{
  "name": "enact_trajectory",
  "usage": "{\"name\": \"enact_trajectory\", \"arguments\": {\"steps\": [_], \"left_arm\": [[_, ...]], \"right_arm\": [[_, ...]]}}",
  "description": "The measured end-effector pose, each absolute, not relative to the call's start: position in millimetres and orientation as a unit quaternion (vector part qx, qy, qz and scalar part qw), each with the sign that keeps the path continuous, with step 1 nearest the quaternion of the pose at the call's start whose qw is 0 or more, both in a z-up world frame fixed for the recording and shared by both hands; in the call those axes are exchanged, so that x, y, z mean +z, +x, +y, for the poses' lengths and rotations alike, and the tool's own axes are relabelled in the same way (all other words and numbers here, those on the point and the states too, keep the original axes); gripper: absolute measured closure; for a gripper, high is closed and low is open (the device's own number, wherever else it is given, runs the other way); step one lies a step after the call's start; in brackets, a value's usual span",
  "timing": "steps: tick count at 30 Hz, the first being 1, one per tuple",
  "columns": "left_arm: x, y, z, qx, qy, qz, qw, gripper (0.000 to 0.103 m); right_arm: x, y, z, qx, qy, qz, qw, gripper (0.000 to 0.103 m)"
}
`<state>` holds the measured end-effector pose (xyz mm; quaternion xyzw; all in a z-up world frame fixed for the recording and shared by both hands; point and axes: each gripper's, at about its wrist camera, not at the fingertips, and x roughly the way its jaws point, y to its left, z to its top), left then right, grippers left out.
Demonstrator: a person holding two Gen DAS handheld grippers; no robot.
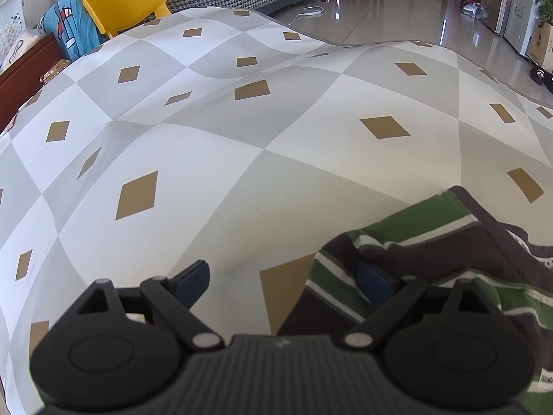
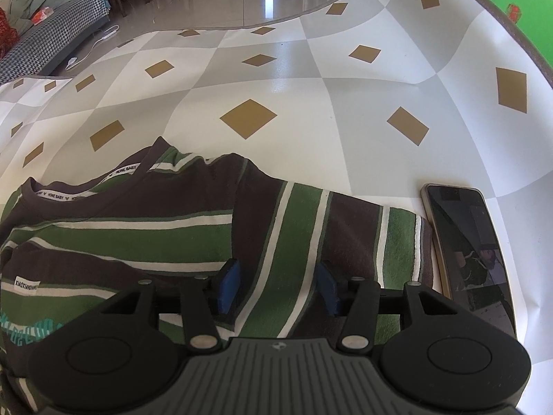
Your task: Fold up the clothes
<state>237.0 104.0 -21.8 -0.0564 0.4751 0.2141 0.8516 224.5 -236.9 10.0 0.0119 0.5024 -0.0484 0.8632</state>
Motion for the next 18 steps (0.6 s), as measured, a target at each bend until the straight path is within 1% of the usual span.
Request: {"name": "enact_trajectory", "arguments": {"steps": [6, 10, 12, 13, 14, 16, 18], "left_arm": [[-23.4, 249.0, 105.1, 0.216, -0.059, 0.471, 0.853, 0.006], [-25.2, 255.5, 112.3, 0.215, -0.076, 0.474, 0.851, 0.002], [-25.2, 256.9, 113.7, 0.211, -0.078, 0.475, 0.851, 0.002], [-24.6, 257.2, 113.9, 0.207, -0.080, 0.475, 0.852, 0.004], [-23.3, 257.0, 114.2, 0.200, -0.085, 0.475, 0.853, 0.009], [-19.8, 256.1, 114.5, 0.185, -0.103, 0.479, 0.852, 0.014], [-12.8, 252.5, 111.8, 0.172, -0.111, 0.474, 0.857, 0.014]], "right_arm": [[10.0, 233.8, -236.9, -0.065, 0.014, 0.496, 0.866, 0.052], [10.0, 240.0, -236.9, -0.076, 0.016, 0.492, 0.867, 0.051], [10.0, 243.1, -236.9, -0.082, 0.016, 0.490, 0.868, 0.051], [10.3, 244.2, -236.9, -0.084, 0.017, 0.489, 0.868, 0.052], [11.8, 243.6, -237.1, -0.083, 0.021, 0.489, 0.868, 0.052], [15.8, 241.4, -236.9, -0.081, 0.027, 0.487, 0.869, 0.052], [22.1, 237.6, -235.4, -0.074, 0.032, 0.479, 0.874, 0.052]]}}
